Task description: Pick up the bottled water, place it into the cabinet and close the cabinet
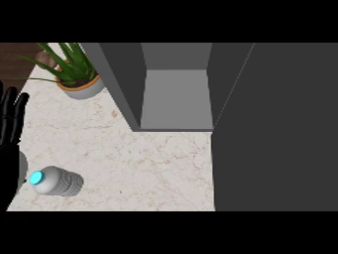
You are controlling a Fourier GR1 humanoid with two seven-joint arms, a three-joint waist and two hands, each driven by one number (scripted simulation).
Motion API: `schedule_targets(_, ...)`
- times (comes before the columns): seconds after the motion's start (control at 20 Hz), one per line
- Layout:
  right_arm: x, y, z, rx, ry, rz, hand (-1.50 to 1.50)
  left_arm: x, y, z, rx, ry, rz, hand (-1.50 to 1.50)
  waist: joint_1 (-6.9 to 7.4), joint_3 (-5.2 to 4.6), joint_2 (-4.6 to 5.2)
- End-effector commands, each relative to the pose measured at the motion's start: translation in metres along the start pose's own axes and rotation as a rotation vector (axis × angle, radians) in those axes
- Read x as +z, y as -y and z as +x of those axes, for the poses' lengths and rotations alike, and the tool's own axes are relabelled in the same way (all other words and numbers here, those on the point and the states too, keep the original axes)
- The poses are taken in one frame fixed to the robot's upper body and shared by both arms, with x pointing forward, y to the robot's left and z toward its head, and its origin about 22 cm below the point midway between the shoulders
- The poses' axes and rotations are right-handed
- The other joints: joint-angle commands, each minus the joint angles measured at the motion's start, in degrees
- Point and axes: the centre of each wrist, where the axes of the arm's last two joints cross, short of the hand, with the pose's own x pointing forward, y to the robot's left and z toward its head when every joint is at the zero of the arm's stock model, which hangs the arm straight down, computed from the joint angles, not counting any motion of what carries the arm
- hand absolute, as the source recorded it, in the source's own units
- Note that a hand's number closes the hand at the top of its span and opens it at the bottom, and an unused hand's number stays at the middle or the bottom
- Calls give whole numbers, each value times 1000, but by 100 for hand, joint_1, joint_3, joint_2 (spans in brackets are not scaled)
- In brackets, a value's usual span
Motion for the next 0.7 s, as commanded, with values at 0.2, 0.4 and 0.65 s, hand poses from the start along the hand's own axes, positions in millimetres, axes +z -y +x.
schedule_targets(0.2,13,-11,46,-65,57,35,-150,34,-66,19,8,67,-21,-150,24,-40,123)
schedule_targets(0.4,43,-13,28,-178,-208,146,-150,65,-65,0,141,-245,31,-150,29,-41,100)
schedule_targets(0.65,69,-4,64,-199,-229,115,-150,73,-75,39,119,-249,22,-150,-32,-32,119)
